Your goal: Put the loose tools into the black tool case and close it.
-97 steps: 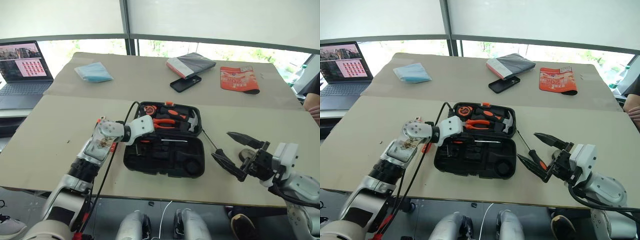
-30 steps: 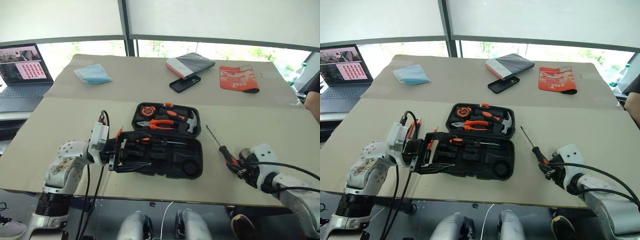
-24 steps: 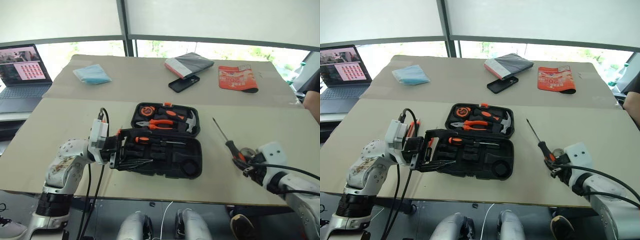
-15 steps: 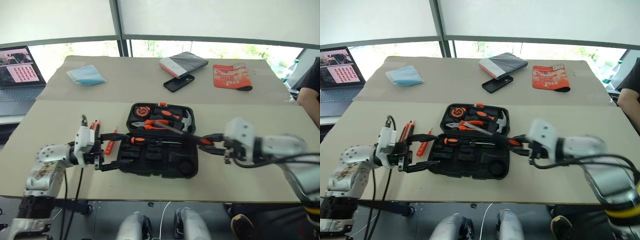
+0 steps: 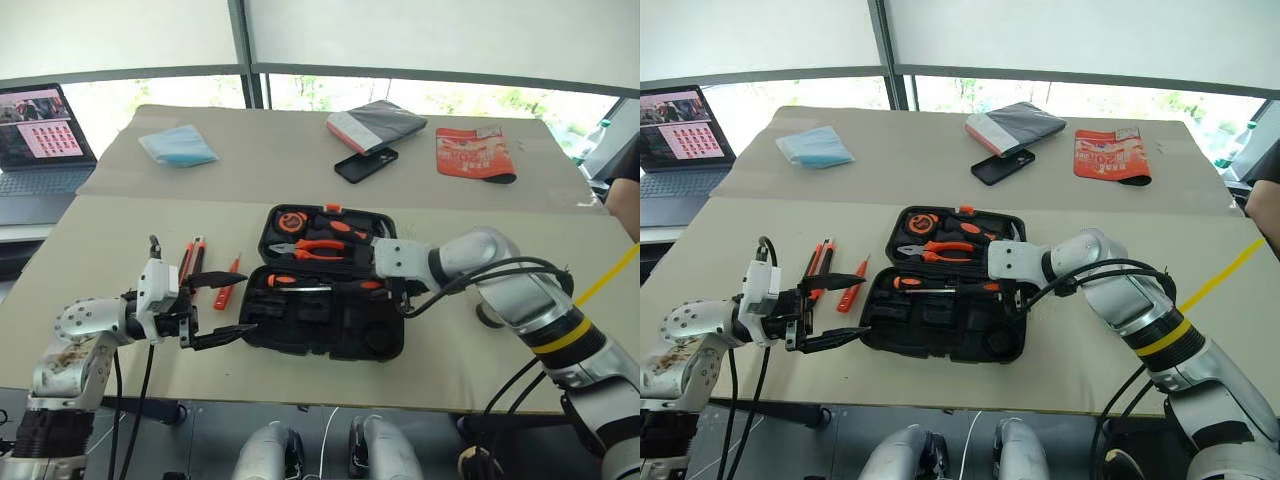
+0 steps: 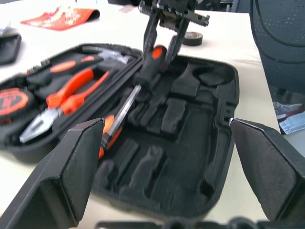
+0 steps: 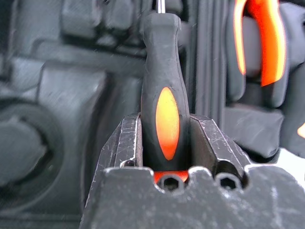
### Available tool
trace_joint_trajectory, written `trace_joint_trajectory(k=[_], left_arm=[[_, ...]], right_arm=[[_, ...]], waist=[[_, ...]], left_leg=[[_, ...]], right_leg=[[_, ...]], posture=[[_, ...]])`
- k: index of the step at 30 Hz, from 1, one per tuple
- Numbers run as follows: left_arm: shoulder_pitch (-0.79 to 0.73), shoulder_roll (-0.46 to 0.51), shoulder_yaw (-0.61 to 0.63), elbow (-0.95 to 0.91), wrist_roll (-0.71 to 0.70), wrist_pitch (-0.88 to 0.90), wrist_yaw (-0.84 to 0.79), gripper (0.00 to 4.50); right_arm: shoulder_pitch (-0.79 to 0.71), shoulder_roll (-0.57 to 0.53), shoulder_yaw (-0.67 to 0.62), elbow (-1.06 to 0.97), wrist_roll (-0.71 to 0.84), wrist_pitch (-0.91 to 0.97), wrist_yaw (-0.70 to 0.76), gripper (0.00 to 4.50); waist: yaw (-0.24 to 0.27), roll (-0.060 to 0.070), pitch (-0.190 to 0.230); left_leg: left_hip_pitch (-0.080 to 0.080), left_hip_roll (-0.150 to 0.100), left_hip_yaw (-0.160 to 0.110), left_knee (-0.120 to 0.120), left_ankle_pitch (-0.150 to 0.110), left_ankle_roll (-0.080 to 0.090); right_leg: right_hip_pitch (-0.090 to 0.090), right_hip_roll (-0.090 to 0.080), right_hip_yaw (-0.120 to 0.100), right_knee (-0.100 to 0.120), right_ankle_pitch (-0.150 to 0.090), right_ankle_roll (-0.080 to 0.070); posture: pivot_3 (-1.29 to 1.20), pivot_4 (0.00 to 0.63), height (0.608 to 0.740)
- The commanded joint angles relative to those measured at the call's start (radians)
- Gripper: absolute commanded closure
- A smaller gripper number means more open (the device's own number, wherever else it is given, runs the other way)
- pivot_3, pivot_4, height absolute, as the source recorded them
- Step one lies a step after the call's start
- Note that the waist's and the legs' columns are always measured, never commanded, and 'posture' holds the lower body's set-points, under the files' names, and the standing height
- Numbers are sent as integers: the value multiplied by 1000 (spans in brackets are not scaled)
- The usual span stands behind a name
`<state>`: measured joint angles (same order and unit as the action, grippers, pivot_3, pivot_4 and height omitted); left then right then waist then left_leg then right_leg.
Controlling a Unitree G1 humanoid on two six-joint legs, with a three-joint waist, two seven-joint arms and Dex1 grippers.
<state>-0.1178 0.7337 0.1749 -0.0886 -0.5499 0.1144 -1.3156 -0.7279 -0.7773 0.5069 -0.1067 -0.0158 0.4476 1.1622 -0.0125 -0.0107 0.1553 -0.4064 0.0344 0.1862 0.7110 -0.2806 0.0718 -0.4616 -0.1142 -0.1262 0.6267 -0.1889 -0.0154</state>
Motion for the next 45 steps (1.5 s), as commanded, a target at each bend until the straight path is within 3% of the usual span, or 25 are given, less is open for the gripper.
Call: trace_joint_trajectory(k=[1,17,19,25,30,33,42,45], left_arm=[[5,13,22,-40,-16,7,15,0],[-34,14,6,-25,-7,16,16,0],[-37,13,4,-25,-6,17,17,0],[-38,10,4,-27,-4,17,22,0],[-32,14,12,-23,-2,14,27,0],[-32,12,12,-23,0,13,31,0],[-4,39,16,-22,32,18,56,0],[7,46,17,-24,29,24,53,0]], right_arm=[[17,-25,-33,-49,-6,50,21,3458],[33,42,-40,13,-20,48,4,3458],[36,41,-43,7,-11,31,24,2444],[28,39,-139,42,72,-99,80,516],[-3,43,-266,119,254,-114,217,516],[29,110,-279,116,292,-108,186,1210],[80,257,-198,279,171,-247,77,4378],[76,289,-170,341,135,-262,52,4468]], waist=[[0,0,0],[-1,0,0],[-2,0,0],[-1,0,0],[-1,0,0],[-2,0,0],[-3,0,0],[-3,0,0]], left_leg=[[0,0,0,0,0,-1],[2,1,0,0,-1,-6],[2,1,0,0,-1,-7],[2,2,0,0,0,-7],[2,1,0,0,0,-7],[3,2,0,0,0,-7],[3,4,1,0,0,-8],[3,4,1,0,0,-8]], right_leg=[[0,0,0,0,0,0],[1,-3,0,3,2,-2],[0,-2,0,3,2,-2],[1,1,0,2,2,-3],[1,2,0,2,2,-2],[2,1,0,2,2,-3],[1,2,0,3,3,-4],[1,2,0,3,3,-4]], posture=[[0,150,740],[0,150,740],[0,150,740],[0,150,740],[0,150,740],[0,150,740],[0,150,740],[0,150,740]])
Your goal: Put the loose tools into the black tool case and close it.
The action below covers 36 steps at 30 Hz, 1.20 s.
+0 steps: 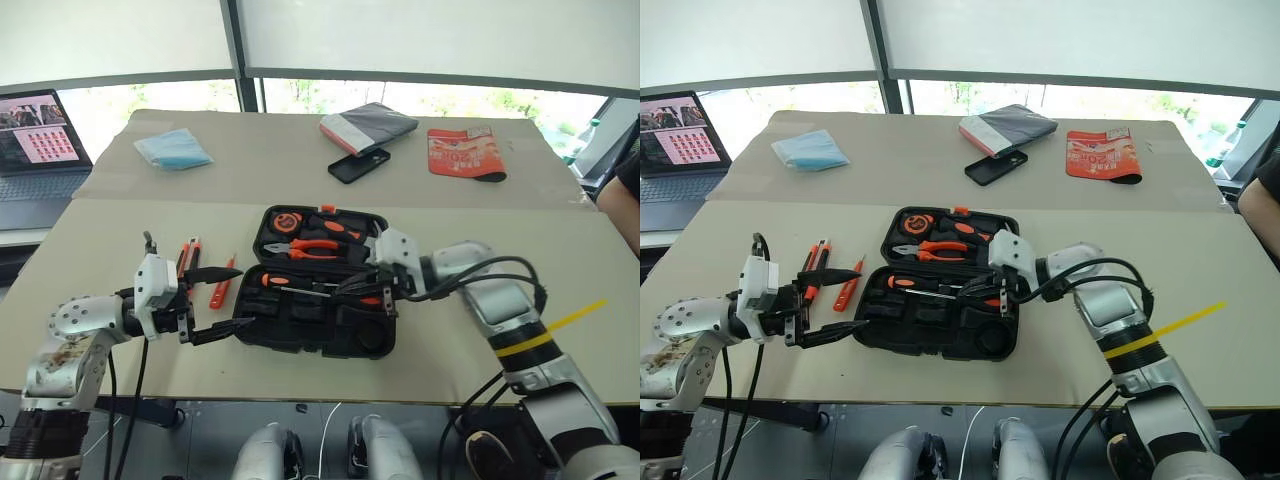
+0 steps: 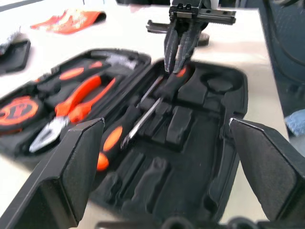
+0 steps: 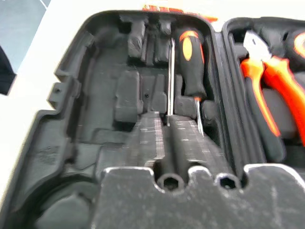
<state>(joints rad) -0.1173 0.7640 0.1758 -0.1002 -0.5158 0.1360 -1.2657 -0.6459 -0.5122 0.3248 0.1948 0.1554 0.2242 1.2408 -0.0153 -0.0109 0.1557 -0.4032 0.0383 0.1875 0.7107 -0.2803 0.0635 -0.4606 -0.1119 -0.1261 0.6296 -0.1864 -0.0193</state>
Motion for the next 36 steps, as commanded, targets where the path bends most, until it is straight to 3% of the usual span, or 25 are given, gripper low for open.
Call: trace_joint_trajectory(k=[1,9,11,13,15,21,23,24,25,27,32,36], left_arm=[[8,17,16,-12,-4,4,4,0],[33,29,32,-8,19,8,42,0],[56,32,57,-7,12,16,63,0],[95,33,125,18,-8,39,106,0],[149,37,202,59,-22,41,120,0],[312,47,380,169,13,21,175,0],[354,47,429,196,32,26,224,0],[371,47,451,206,39,35,252,0],[384,46,469,209,41,43,272,0],[402,49,486,186,46,84,316,0],[374,62,480,10,-78,272,338,0],[273,91,403,-154,-115,461,455,0]], right_arm=[[-9,38,20,65,-55,-50,-49,4468],[-21,73,55,119,-120,-86,-77,4468],[-29,65,23,100,-98,-91,-79,4468],[-17,59,-85,22,24,-69,-68,4468],[25,21,-176,-73,121,-41,-46,3913],[233,-58,-381,-252,225,-117,-95,2042],[312,-66,-448,-278,271,-184,-68,1272],[351,-70,-476,-278,284,-227,-49,1186],[383,-74,-500,-274,289,-260,-45,585],[433,-91,-529,-261,280,-293,-54,50],[477,-104,-547,-256,285,-326,-67,50],[474,-94,-520,-326,322,-303,-60,50]], waist=[[0,0,0],[-15,0,0],[-16,0,0],[-15,0,0],[-12,0,0],[2,-1,0],[3,-1,0],[3,-1,0],[4,-1,0],[4,-2,1],[7,-5,2],[12,-5,2]], left_leg=[[0,0,0,0,0,0],[6,6,2,-1,2,-6],[8,7,2,-4,3,-8],[9,7,3,-8,5,-11],[8,7,3,-10,6,-12],[7,7,3,-16,5,-11],[7,7,2,-17,4,-12],[7,7,2,-17,4,-11],[7,7,2,-17,3,-11],[8,7,2,-16,2,-11],[11,7,2,-16,-1,-5],[14,7,2,-17,-1,-6]], right_leg=[[0,0,0,0,0,0],[2,1,2,1,1,-1],[2,1,2,1,1,-2],[2,1,3,1,1,-3],[0,1,3,1,0,-8],[-2,1,1,-1,-4,-15],[-2,1,1,-2,-6,-14],[-2,1,1,-2,-6,-14],[-2,1,1,-2,-6,-14],[0,1,0,-3,-6,-13],[2,-2,1,-3,-7,-15],[3,-2,2,-3,-7,-15]], posture=[[0,150,740],[0,150,740],[0,150,740],[0,150,740],[0,150,740],[0,150,740],[0,150,740],[0,150,740],[0,150,740],[0,150,740],[0,150,740],[0,150,740]])
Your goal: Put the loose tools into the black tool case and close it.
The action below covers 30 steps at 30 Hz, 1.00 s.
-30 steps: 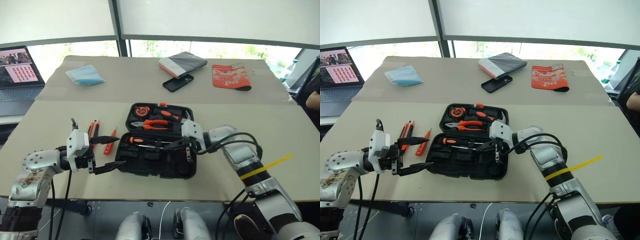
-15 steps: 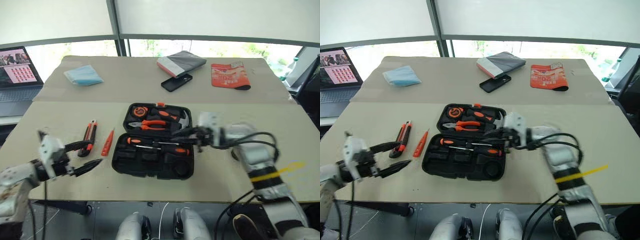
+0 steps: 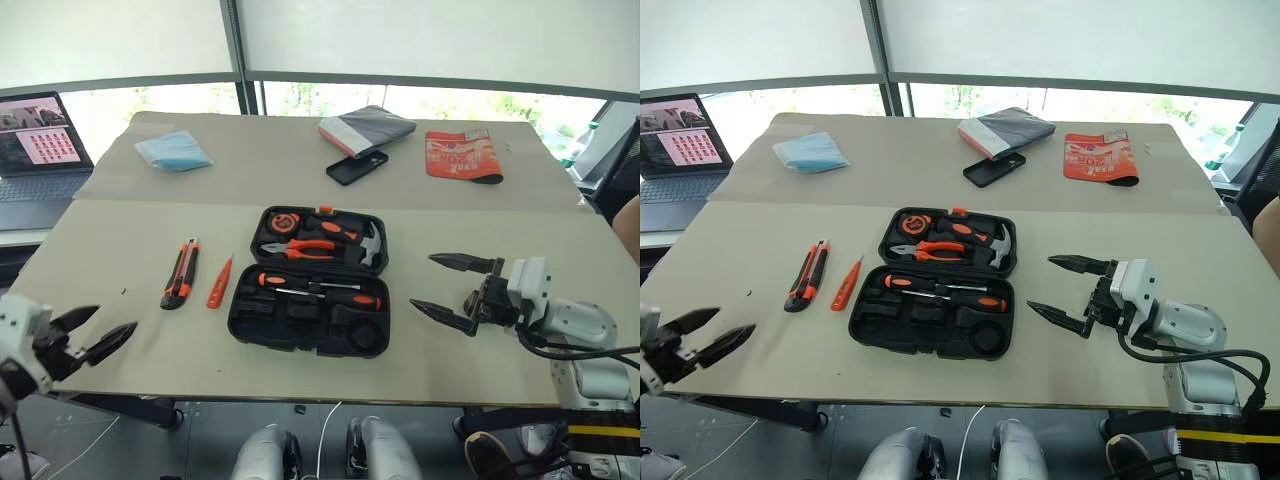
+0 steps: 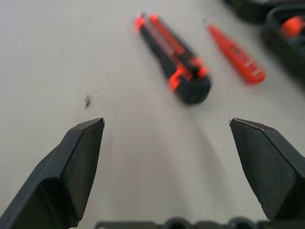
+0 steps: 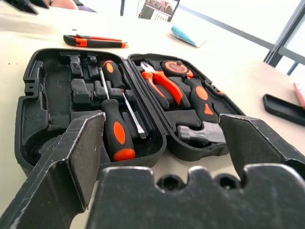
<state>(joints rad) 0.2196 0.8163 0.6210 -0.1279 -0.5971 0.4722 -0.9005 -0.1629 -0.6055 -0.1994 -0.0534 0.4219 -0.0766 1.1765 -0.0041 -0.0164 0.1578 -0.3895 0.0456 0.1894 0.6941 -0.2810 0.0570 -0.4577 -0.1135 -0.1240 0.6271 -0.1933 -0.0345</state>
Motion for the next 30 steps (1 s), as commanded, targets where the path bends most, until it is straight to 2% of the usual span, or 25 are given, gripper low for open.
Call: trace_joint_trajectory(k=[1,4,6,9,11,15,18,24,27,30], left_arm=[[-89,46,-64,-156,-30,171,128,0],[-206,61,-132,-231,-22,403,317,0],[-321,-5,-146,-273,-96,556,438,0],[-425,-91,-258,-365,-131,716,541,0],[-462,-127,-313,-373,-81,756,617,0],[-504,-208,-343,-362,-57,810,703,0],[-520,-216,-380,-345,-1,808,744,0],[-526,-279,-374,-343,30,803,774,0],[-524,-297,-369,-340,46,794,782,731],[-541,-331,-345,-327,48,783,791,1820]], right_arm=[[-10,-2,10,-91,64,4,8,50],[-20,-10,23,-118,90,25,12,50],[-33,-11,24,-133,116,50,10,50],[-66,-18,37,-169,148,91,7,50],[-83,-28,46,-199,165,128,0,50],[-103,-30,53,-227,175,160,-20,50],[-114,-32,49,-235,170,169,-35,50],[-113,-40,44,-238,165,174,-51,50],[-111,-42,46,-243,165,179,-62,0],[-107,-44,51,-246,164,185,-67,0]], waist=[[2,0,0],[3,0,0],[2,0,0],[5,-1,1],[3,-1,1],[4,-4,3],[8,-4,3],[14,-5,3],[14,-5,3],[14,-5,3]], left_leg=[[0,0,0,0,1,-2],[0,0,0,-2,5,-8],[0,0,0,-2,5,-9],[0,0,0,-1,5,-8],[1,-2,2,-1,5,-8],[2,0,2,-1,6,-10],[2,0,2,-1,7,-12],[2,0,2,-1,7,-13],[2,0,2,-1,7,-12],[2,0,2,0,7,-12]], right_leg=[[0,0,0,0,0,0],[0,2,1,2,2,3],[0,5,1,2,2,2],[1,6,1,3,2,2],[1,7,2,4,2,3],[2,7,2,4,2,3],[1,8,2,5,2,3],[1,7,2,5,3,2],[1,7,2,4,3,2],[2,7,2,5,3,1]], posture=[[0,150,740],[0,150,740],[0,150,740],[0,150,740],[0,150,740],[0,150,740],[0,150,740],[0,150,740],[0,150,740],[0,150,740]])
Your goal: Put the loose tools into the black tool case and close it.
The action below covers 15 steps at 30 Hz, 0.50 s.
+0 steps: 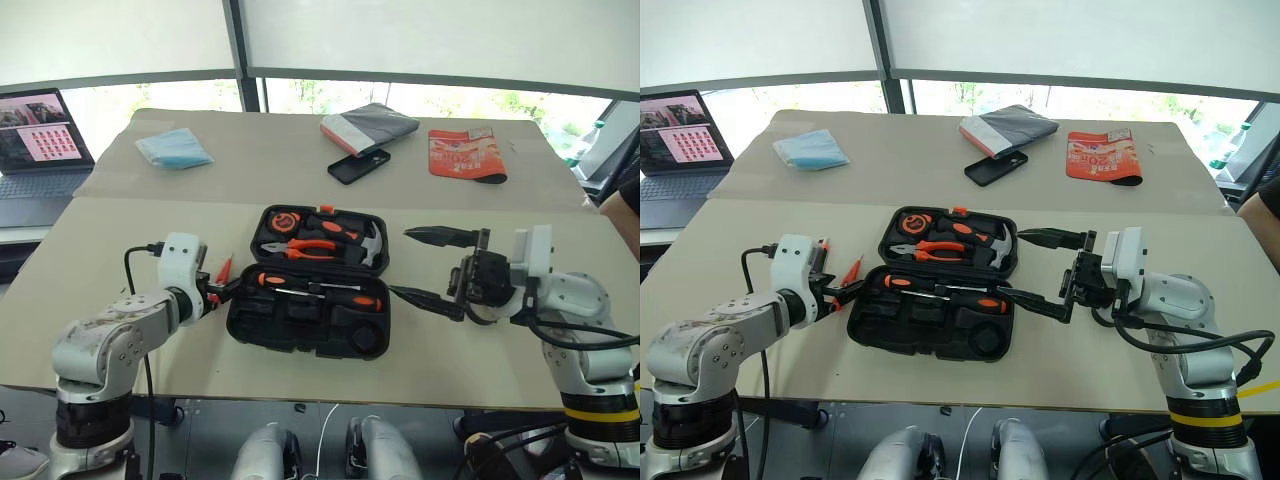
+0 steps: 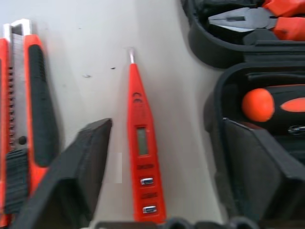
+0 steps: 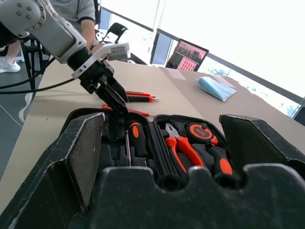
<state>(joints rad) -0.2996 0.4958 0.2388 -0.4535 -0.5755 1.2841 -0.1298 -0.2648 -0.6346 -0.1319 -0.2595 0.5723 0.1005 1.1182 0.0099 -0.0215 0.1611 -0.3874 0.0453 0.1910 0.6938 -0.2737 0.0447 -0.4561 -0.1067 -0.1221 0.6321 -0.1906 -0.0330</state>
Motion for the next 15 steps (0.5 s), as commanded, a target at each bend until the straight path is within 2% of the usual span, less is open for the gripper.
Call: trace_joint_trajectory(k=[1,4,7,15], left_arm=[[-27,-17,46,4,36,-36,30,1820],[-34,-17,63,18,47,-55,28,1820],[-49,-58,85,15,26,-138,0,1820],[-35,-66,9,-13,23,-189,-67,1820]], right_arm=[[-3,-16,-16,-41,14,9,-9,0],[-1,-21,-14,-41,15,14,-10,0],[2,-28,-15,-36,17,18,-4,0],[14,-39,-21,-30,19,20,8,0]], waist=[[0,0,0],[-1,0,0],[-1,-1,0],[2,-2,1]], left_leg=[[0,0,0,0,0,0],[0,0,0,0,1,-1],[0,1,0,0,1,-1],[-1,-1,0,0,0,0]], right_leg=[[0,0,0,0,0,0],[0,0,0,0,0,0],[0,1,0,0,0,0],[0,1,-1,0,1,-1]], posture=[[0,150,740],[0,150,740],[0,150,740],[0,150,740]])
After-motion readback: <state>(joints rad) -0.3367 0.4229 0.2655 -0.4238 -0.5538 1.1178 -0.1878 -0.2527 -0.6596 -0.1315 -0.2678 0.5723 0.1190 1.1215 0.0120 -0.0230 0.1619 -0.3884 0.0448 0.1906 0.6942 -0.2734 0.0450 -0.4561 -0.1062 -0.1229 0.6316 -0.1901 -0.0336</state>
